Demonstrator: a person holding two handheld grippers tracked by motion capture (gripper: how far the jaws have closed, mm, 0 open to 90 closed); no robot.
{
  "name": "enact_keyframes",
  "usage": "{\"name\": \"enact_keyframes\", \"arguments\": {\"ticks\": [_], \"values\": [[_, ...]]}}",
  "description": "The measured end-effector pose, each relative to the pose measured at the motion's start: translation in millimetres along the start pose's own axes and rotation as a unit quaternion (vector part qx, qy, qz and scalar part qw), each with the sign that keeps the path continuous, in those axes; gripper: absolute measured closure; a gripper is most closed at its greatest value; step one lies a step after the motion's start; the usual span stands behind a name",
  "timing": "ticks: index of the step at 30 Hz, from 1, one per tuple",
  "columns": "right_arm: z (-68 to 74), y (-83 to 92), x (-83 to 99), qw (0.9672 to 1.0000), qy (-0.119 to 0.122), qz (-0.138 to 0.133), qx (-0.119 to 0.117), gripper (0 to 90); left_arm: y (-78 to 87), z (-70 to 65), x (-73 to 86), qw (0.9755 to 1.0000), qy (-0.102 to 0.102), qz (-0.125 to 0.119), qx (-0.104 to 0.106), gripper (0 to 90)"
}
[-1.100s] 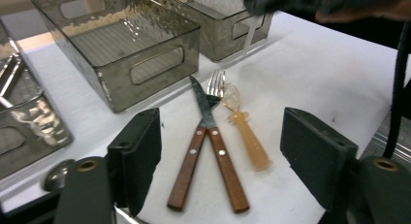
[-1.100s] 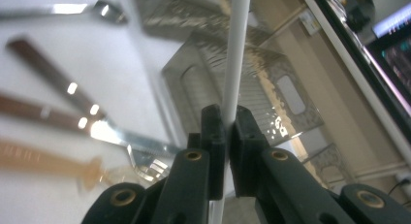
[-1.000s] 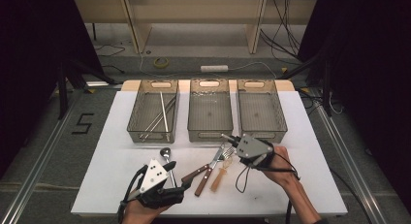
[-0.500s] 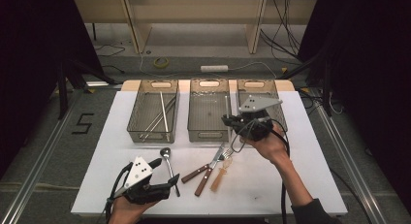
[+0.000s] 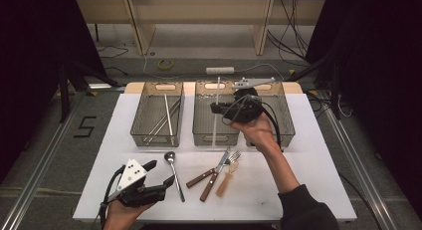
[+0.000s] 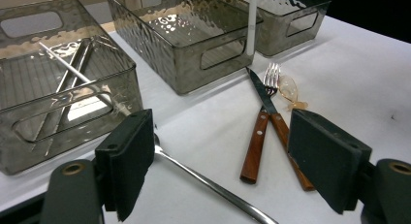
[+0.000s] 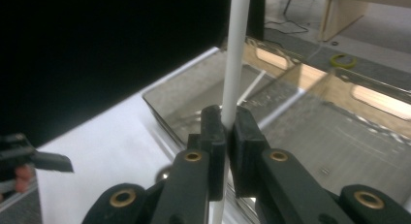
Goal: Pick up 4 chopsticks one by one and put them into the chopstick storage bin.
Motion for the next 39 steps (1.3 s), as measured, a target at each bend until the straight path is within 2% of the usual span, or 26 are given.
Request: {"name": "enact_keyframes", "arguments": {"ticks": [5,9,14,22,27,34,39], "values": [[5.2,-21.0,-16.4,0.9999,-0.012,0.002,-0.012,86.2,1.7,2.2,-0.2,1.0000,-0.004,-0.003,-0.004,24.8],[9.8,-40.2,-32.3,0.9988,-0.034,-0.005,-0.034,86.2,2.4,2.9,0.7,0.9999,-0.009,-0.003,-0.005,24.0],[12.0,-63.8,-46.6,0.9977,-0.051,-0.003,-0.044,86.2,4.0,3.8,1.4,0.9999,-0.009,-0.005,-0.005,24.0],[13.0,-99.4,-66.9,0.9969,-0.064,0.009,-0.045,86.2,4.9,3.4,1.1,1.0000,-0.006,-0.007,-0.003,24.0],[10.9,-118.5,-75.4,0.9968,-0.067,0.023,-0.038,86.2,4.5,2.3,1.5,0.9999,-0.011,-0.006,-0.001,24.0],[4.5,-141.6,-79.3,0.9961,-0.071,0.044,-0.028,86.2,4.7,0.7,1.2,0.9999,-0.010,-0.007,0.001,24.0],[-0.8,-157.9,-73.6,0.9953,-0.071,0.064,-0.016,86.1,4.8,-0.3,1.2,0.9999,-0.009,-0.007,0.003,24.0]]}}
Point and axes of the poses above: each handheld gripper's, and its own axes: y roughly backward along the jaws, x roughly out of its underside, z roughly to its left, the point moved 9 cm from there along -y, roughly forward along the jaws, and after that the axes turned 14 degrees about y, right-handed, at the moved point
